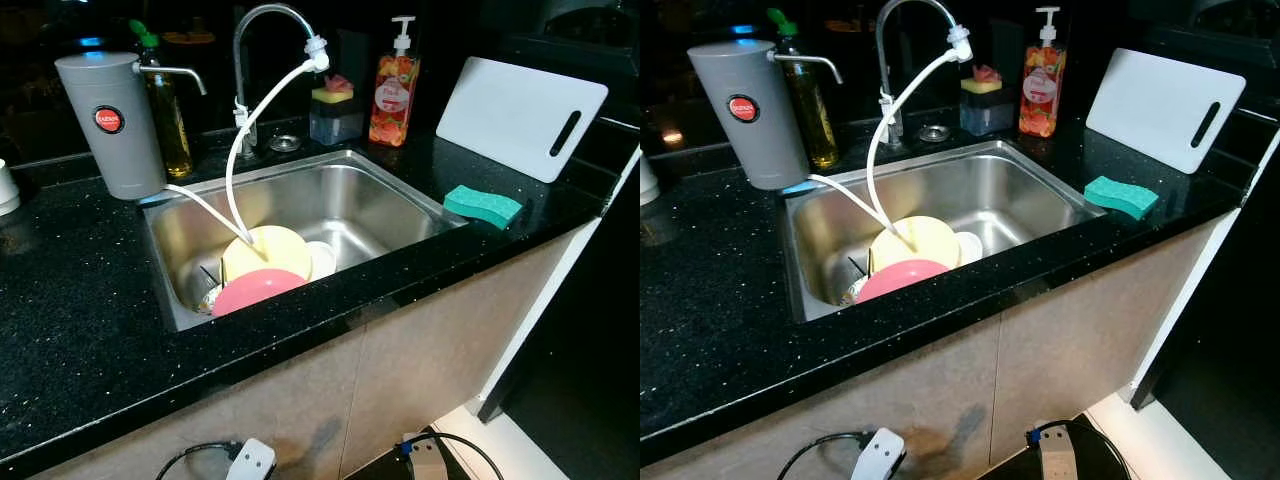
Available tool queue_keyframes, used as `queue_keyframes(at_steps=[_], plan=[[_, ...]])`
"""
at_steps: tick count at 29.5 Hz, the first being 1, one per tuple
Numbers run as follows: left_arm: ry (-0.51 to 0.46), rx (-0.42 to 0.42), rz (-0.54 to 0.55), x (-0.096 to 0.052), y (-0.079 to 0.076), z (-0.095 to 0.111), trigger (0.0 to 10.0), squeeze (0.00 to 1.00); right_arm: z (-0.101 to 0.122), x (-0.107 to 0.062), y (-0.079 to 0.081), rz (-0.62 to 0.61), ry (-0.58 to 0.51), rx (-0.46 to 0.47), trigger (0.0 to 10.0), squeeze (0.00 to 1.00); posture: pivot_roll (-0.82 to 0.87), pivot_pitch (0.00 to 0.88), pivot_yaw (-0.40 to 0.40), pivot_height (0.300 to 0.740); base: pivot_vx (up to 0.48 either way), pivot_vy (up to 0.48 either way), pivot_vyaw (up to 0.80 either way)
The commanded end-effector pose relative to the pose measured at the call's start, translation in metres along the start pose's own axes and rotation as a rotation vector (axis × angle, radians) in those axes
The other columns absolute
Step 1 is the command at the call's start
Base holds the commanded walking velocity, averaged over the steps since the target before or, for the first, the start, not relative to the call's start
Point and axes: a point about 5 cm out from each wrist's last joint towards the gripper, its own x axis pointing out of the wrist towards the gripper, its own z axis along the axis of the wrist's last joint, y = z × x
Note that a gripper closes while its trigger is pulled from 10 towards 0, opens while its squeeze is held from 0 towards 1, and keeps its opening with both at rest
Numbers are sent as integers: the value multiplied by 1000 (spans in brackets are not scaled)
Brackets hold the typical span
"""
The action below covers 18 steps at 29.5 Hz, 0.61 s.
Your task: Kitchen organization
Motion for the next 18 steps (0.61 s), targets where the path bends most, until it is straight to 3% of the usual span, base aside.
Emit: queue_keyframes(at_steps=[1,6,10,13,18], plan=[[47,-29,31,-3,4,-12,10000,0,-1,0,2,17,11,27,10000,0,-26,36,-26,740,0,0,0],[96,-75,66,-4,4,-19,10000,0,-5,0,5,74,45,78,10000,0,-18,37,-24,740,0,0,0],[178,-138,130,-6,7,-30,10000,0,-10,0,7,80,80,67,10000,0,-26,40,-14,740,0,0,0],[245,-144,174,-8,9,-37,10000,0,-14,-1,5,76,92,115,10000,0,-27,49,-9,740,0,0,0],[230,-135,176,-5,6,-35,10000,0,-18,-2,4,100,112,116,10000,0,-25,50,-8,740,0,0,0]])
